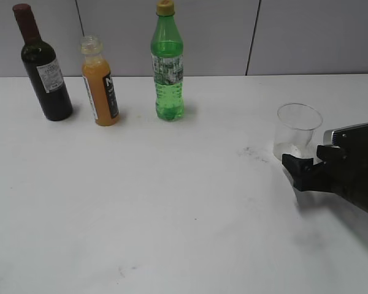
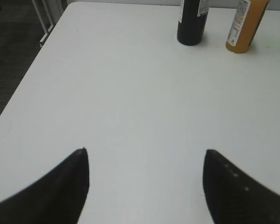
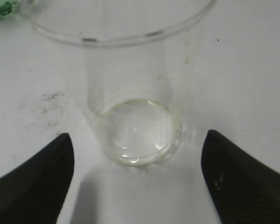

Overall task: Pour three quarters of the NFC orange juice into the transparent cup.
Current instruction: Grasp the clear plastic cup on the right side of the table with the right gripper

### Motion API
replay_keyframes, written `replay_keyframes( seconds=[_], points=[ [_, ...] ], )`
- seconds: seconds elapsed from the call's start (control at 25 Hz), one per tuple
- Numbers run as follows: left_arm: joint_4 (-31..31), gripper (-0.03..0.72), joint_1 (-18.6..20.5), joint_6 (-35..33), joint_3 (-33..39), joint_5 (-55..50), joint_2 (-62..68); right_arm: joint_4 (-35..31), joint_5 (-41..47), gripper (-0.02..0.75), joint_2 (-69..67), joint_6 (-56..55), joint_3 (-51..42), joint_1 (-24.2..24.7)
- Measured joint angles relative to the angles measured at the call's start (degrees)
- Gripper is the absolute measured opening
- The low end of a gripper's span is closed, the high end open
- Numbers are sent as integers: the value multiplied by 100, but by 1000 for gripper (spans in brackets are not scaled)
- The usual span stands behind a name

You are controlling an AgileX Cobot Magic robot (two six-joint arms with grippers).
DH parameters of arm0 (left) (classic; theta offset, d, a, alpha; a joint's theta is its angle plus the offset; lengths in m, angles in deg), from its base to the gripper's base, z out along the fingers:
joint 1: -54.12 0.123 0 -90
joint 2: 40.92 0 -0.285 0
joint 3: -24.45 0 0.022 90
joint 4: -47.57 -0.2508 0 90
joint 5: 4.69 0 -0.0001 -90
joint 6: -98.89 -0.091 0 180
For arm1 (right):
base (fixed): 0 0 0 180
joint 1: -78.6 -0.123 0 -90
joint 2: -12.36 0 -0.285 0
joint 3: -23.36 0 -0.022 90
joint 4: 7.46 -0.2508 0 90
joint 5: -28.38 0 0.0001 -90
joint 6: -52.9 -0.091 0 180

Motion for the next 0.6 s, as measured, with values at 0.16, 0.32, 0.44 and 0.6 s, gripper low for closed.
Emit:
replay_keyframes(
  seconds=[0.16, 0.32, 0.44, 0.6],
  points=[
    [0, 584, 0, 0, 0, 0, 0, 53, -6, 657, -165, 0, 206, 0],
    [0, 584, 0, 0, 0, 0, 0, 161, -6, 656, -210, -5, 367, 0],
    [0, 584, 0, 0, 0, 0, 0, 197, -6, 656, -210, -5, 471, 0],
    [0, 584, 0, 0, 0, 0, 0, 269, -9, 653, -293, -85, 672, 0]
  ],
)
